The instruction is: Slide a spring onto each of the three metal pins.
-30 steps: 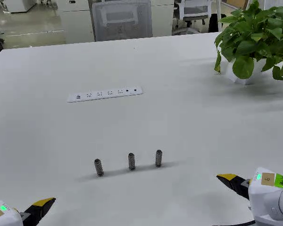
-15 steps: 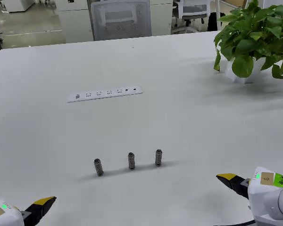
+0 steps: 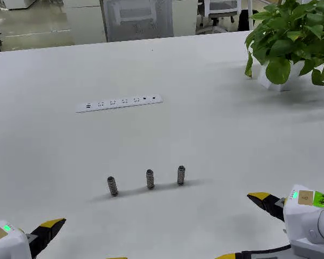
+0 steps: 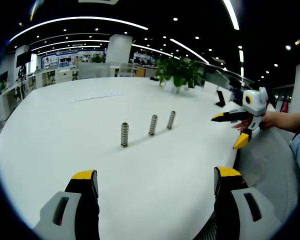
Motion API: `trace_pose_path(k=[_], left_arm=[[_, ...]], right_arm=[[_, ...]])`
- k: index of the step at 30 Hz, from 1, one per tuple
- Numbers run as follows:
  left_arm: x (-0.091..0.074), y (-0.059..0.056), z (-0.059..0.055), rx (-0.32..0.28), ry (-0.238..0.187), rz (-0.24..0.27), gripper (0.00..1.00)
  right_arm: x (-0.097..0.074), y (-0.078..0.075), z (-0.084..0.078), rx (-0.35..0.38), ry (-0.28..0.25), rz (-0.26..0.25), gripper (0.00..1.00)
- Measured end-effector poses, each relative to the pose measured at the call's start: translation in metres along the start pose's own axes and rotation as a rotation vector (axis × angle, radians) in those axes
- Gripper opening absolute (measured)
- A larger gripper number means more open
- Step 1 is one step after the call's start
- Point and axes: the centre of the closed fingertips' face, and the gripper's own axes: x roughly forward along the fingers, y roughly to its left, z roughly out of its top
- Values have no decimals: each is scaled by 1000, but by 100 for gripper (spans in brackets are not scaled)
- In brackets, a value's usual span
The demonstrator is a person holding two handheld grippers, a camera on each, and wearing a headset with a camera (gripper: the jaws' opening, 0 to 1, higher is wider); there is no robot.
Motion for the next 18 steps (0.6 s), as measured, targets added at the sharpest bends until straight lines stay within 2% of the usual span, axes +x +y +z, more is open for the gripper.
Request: trace_pose_path(k=[18], left_arm=[[-1,0,-4,-6,-3,8,98]], right_arm=[[-1,1,1,-3,-1,1,99]])
